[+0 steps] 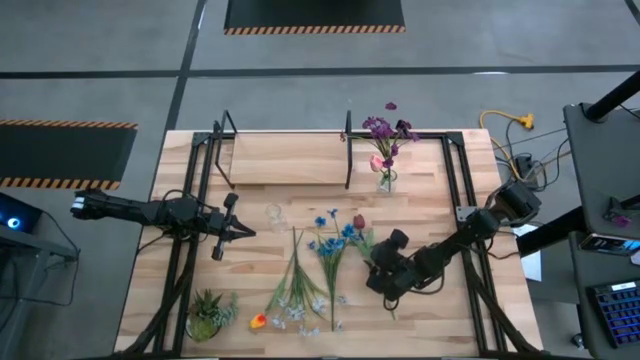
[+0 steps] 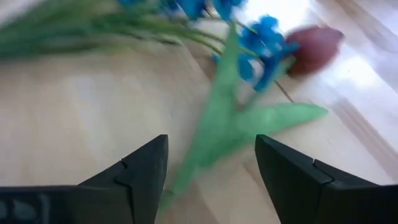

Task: Pick and place flowers into a vace then onto a shelf
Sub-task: Put the red flower into the right transparent vase

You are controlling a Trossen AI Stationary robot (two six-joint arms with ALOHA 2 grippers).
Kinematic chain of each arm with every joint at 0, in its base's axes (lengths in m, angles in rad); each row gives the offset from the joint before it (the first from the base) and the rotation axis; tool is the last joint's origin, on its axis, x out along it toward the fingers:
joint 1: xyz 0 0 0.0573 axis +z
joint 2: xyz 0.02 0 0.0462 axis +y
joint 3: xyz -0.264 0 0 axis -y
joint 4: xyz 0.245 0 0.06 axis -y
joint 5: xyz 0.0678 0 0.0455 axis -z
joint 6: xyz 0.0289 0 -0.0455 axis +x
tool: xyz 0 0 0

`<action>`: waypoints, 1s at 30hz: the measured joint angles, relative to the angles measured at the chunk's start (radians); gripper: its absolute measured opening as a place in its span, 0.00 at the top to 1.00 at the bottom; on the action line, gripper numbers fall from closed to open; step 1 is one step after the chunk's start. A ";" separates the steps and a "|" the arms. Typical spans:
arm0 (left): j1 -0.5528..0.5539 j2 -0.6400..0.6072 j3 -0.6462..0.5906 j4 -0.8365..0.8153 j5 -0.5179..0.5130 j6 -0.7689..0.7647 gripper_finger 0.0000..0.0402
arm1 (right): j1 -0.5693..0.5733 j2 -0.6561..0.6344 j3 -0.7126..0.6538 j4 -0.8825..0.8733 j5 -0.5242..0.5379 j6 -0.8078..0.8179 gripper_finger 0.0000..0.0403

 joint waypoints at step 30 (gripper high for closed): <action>-0.001 0.000 0.000 0.000 0.000 0.000 1.00 | 0.003 -0.261 0.000 -0.281 0.096 0.123 0.96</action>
